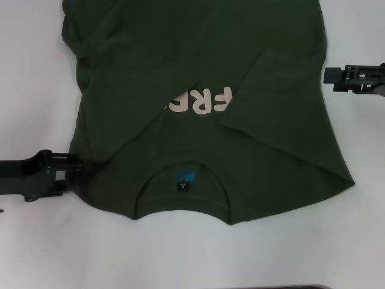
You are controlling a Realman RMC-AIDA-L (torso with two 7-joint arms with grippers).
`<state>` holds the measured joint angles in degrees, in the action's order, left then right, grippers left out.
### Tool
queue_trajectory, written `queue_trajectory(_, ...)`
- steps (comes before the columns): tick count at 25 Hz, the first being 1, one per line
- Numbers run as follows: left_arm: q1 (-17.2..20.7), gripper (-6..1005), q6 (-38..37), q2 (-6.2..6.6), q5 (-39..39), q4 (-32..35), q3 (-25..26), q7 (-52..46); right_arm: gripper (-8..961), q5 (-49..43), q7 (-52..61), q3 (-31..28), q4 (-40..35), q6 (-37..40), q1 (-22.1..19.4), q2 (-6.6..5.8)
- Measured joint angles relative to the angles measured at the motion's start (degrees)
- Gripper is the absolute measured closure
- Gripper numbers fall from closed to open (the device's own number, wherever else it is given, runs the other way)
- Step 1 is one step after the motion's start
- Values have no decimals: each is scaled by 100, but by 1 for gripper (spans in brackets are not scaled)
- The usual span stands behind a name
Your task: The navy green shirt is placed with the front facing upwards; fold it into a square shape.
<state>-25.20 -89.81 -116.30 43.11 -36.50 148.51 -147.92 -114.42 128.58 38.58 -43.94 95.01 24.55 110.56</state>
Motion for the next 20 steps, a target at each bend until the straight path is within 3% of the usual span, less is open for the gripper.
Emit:
queue_trajectory(14, -110, 511, -55, 14, -7, -31, -38, 16, 102, 6, -28, -94, 58, -1, -22, 0)
queue_trajectory(20, -150, 734, -227, 37, -36, -57, -47, 33, 102, -13, -51, -141, 91, -1, 3, 0)
